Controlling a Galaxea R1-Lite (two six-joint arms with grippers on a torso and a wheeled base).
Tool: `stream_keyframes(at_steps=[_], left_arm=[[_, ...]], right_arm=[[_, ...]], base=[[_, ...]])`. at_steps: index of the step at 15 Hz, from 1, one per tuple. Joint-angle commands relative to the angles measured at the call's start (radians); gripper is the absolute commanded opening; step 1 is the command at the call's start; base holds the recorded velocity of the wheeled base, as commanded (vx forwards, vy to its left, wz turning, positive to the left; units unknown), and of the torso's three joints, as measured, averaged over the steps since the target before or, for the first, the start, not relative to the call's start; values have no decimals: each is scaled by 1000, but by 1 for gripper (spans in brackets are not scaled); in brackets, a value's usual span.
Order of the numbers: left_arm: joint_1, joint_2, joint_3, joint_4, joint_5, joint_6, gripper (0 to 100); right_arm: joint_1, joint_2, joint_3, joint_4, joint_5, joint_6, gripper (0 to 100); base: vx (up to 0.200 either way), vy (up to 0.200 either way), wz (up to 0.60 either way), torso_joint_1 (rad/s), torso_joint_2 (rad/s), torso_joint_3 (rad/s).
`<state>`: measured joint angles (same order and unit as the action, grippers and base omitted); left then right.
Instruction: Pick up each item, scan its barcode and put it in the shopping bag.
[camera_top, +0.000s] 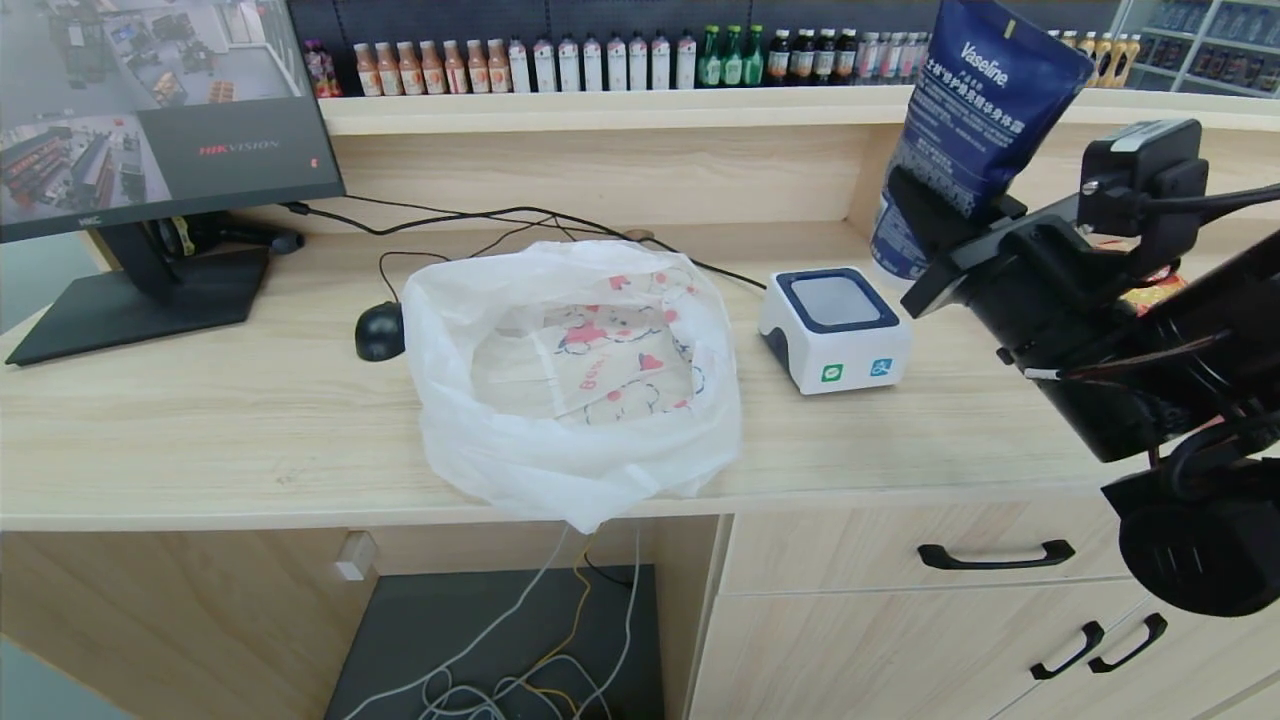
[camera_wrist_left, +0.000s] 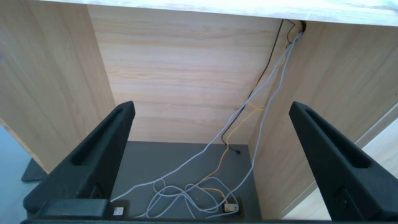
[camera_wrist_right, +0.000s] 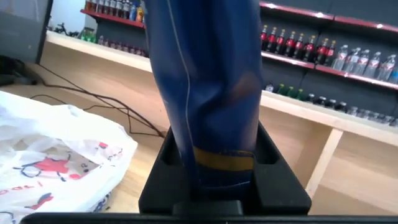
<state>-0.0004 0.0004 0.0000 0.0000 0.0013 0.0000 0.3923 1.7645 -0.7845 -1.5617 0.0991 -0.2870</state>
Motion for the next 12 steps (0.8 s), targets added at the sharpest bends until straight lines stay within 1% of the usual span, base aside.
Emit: stream_keyframes(at_steps=[1,5,7,9,12], left_arm=[[0,0,0,0,0,0,100],[0,0,0,0,0,-2,100],[-1,0,0,0,0,0,100],[0,0,0,0,0,0,100],[-1,0,0,0,0,0,100]], right_arm=[[0,-16,11,-1,1,39,0],[-1,-57,17,-9,4,138,0],[-7,-97,77,-9,1,201,0],[-20,-128,139,-9,-3,223,0],[-20,-129,143,-9,-4,221,0]], base=[[0,0,0,0,0,0],[0,0,0,0,0,0],[0,0,0,0,0,0],[0,0,0,0,0,0],[0,0,0,0,0,0]])
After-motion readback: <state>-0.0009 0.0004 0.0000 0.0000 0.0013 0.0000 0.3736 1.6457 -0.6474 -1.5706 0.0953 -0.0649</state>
